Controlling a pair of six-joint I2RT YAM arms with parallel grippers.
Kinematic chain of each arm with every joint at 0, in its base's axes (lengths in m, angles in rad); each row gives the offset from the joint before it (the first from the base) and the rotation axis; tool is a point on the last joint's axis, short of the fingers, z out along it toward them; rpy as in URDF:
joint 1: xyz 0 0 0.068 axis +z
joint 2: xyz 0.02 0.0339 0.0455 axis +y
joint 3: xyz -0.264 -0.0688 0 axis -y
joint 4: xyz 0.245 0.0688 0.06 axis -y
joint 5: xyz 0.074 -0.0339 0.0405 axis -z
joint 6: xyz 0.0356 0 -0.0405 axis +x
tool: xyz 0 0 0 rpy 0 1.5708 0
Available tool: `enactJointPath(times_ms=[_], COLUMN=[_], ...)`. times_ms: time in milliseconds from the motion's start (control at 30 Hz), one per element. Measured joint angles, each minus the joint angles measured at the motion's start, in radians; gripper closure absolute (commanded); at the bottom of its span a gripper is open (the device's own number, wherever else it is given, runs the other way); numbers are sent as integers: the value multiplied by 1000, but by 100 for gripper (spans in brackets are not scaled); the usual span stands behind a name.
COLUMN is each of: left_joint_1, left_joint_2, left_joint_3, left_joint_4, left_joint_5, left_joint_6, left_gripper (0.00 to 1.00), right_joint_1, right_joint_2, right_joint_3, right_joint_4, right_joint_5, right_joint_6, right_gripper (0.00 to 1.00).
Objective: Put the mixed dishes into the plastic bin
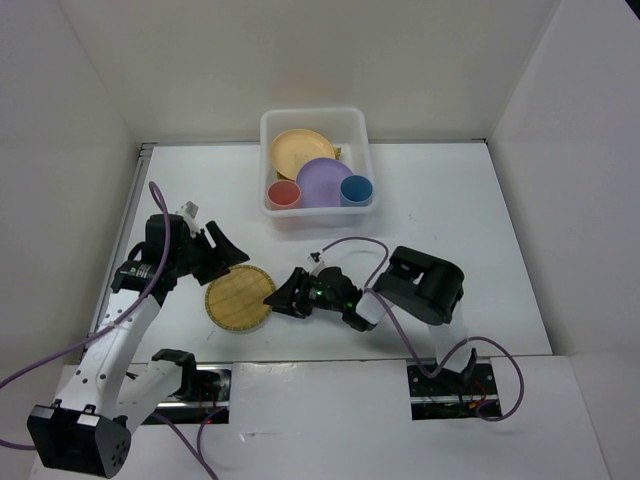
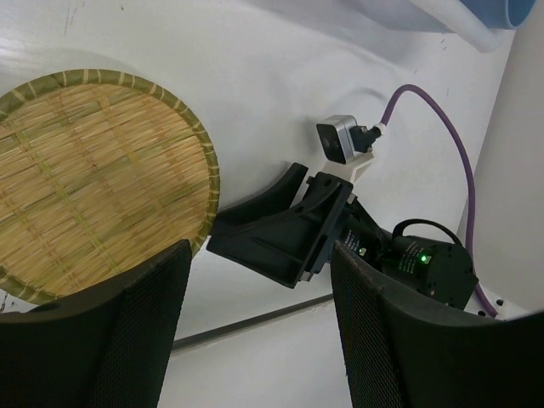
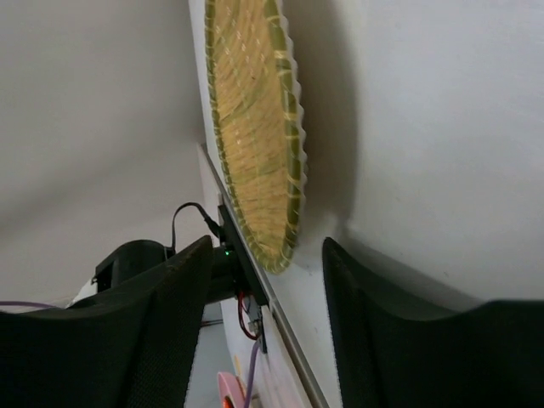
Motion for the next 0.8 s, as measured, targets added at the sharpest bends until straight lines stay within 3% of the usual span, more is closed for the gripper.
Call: enactJointPath(times_ms=[133,400,600,700,800], left_joint_1=[0,0,0,0,0], left_joint_2=[0,0,0,-1,-3], left_joint_3=[0,0,0,0,14], left_joint_4=[0,-3,-9,-14,-34], left_joint_5=[0,0,0,0,0], left_joint_6=[0,0,0,1,1], left_gripper=[26,26,26,26,26], right_joint_1=[13,26,38,41,46], right_joint_2=[52,175,206,200,128], right_joint_3=[46,86,105,106,101], right_joint_4=[34,137,183,172,38], right_joint_5=[14,36,61,78,90], right_joint_6=[21,110,146,144,101], right_gripper=[56,70,96,100,100])
